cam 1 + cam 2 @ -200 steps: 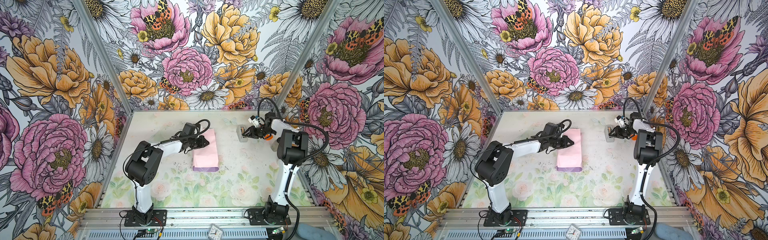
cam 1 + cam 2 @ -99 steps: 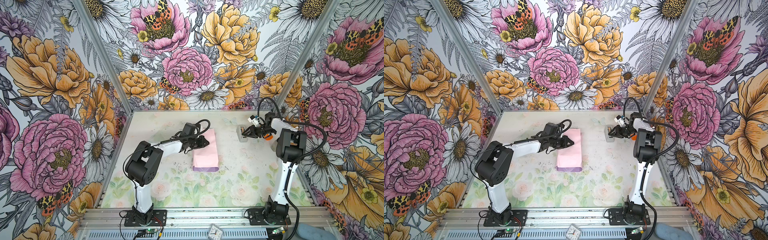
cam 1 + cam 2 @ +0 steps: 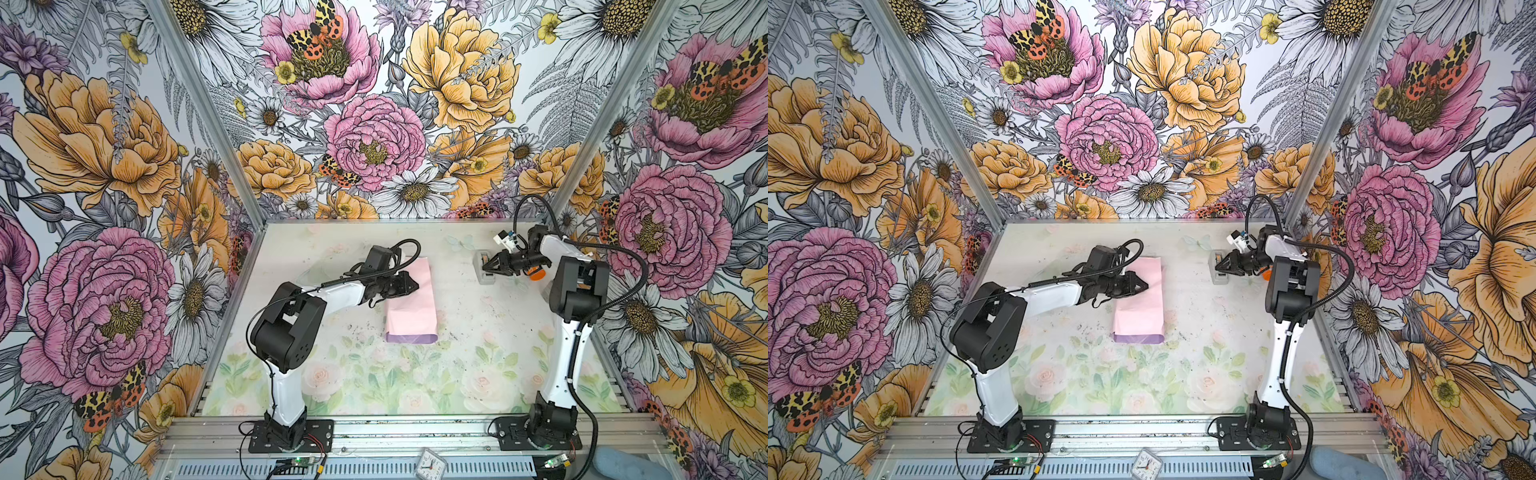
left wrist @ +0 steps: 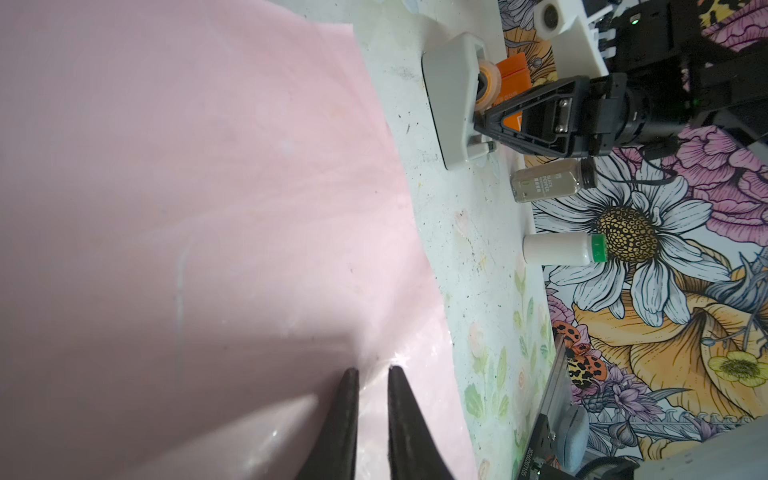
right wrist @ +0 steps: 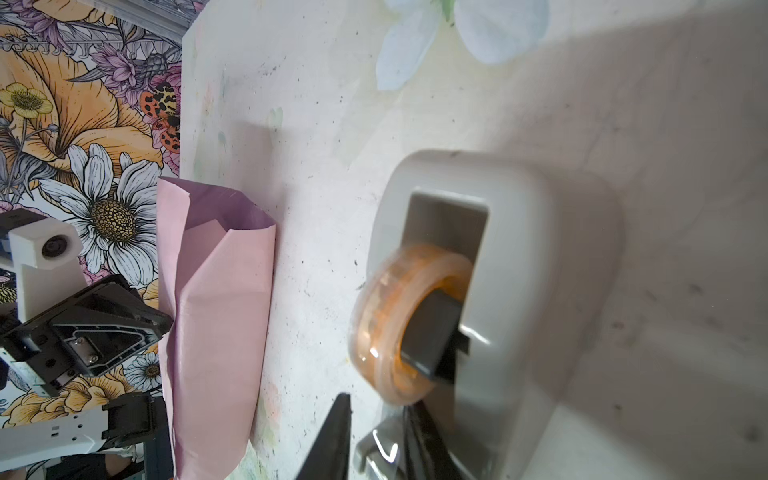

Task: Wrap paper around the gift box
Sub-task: 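Lower the right gripper to the tape dispenser's cutting edge while left holds paper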

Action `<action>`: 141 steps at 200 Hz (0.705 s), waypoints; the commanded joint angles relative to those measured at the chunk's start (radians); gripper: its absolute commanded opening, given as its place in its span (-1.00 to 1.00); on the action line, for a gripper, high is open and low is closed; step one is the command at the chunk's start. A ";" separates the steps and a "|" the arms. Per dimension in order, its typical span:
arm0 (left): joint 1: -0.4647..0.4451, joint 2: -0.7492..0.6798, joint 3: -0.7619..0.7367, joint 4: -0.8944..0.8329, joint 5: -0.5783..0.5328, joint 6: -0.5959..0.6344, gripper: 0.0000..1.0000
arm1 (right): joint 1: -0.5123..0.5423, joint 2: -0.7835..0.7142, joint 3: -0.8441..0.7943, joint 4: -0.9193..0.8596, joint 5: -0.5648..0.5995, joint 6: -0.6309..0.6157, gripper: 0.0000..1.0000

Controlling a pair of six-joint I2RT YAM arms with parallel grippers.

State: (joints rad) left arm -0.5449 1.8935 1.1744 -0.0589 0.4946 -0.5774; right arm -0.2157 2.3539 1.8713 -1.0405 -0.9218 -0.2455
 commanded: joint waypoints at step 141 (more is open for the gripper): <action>-0.018 0.034 -0.015 -0.095 -0.040 -0.003 -0.67 | -0.013 0.036 0.028 -0.044 -0.080 -0.021 -0.74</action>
State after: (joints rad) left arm -0.5457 1.8935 1.1744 -0.0589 0.4919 -0.5774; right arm -0.2291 2.3779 1.8900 -1.0645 -0.9657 -0.2523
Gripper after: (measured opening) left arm 0.167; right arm 0.136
